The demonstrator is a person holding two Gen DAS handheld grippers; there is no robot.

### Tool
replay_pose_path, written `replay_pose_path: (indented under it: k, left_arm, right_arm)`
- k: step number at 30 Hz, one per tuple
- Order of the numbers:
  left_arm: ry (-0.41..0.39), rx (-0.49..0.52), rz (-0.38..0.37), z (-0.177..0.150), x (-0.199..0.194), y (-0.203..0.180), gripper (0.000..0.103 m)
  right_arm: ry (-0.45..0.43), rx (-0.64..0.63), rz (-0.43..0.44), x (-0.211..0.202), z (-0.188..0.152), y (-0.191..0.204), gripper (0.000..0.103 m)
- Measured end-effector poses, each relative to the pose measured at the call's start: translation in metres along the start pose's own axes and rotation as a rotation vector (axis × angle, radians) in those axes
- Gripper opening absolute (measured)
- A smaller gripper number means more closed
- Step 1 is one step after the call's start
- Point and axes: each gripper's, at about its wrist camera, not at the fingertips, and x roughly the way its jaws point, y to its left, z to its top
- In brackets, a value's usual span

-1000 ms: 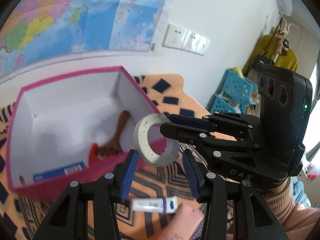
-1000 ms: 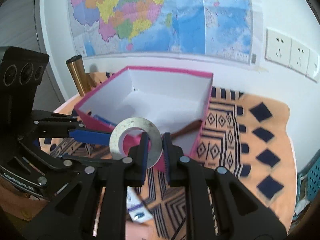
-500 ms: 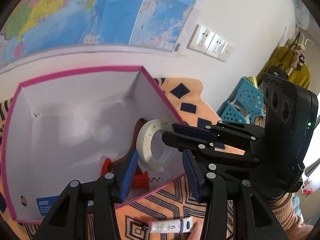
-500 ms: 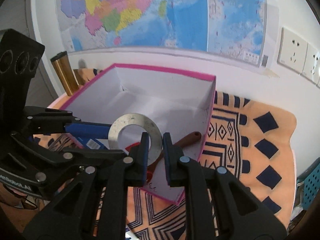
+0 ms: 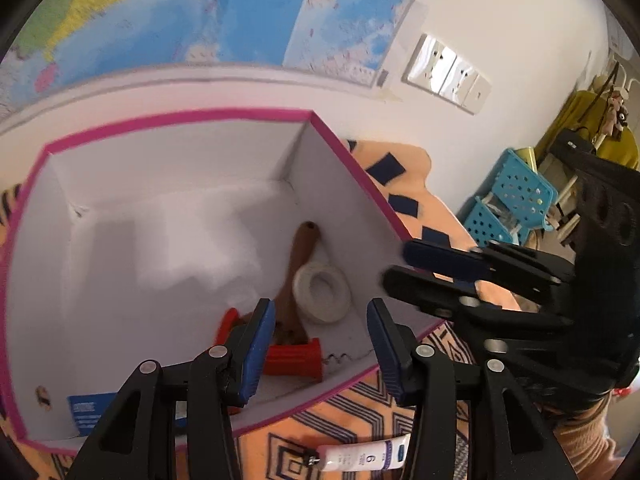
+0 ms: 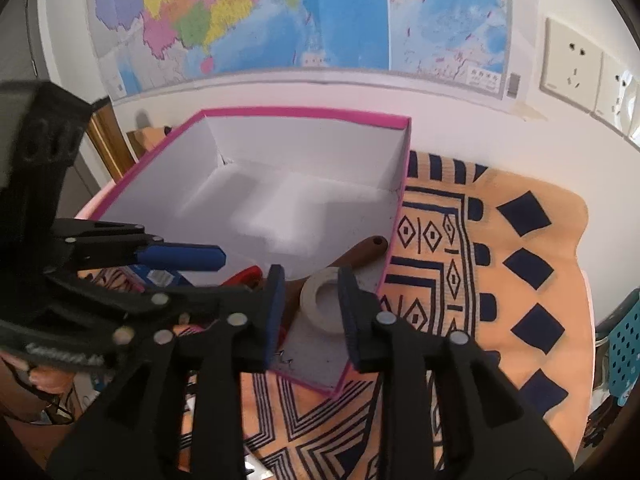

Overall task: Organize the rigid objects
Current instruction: 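Move the right gripper to the white tube with blue label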

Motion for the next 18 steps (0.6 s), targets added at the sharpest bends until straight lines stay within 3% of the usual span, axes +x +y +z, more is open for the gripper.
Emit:
replay_pose_path:
  k: [3, 8, 11, 18]
  left_arm:
    - [-0.056, 0.023, 0.002, -0.011, -0.022, 0.0, 0.051]
    - [-0.145, 0.096, -0.033, -0.036, -0.059, -0.007, 0.06]
    - [-0.147, 0.118, -0.046, -0.052, -0.07, -0.008, 0.061]
    - [-0.032, 0.092, -0.028, -0.081, -0.042, 0.003, 0.061]
  right_arm:
    - [-0.058, -0.005, 0.045, -0.023, -0.008, 0.003, 0.033]
    - [-0.106, -0.059, 0.14, -0.056, -0.035, 0.017, 0.045]
    - [-0.059, -0.088, 0.161, -0.055, -0.055, 0.027, 0.045]
    - [0.098, -0.026, 0.193, -0.025, -0.105, 0.03, 0.045]
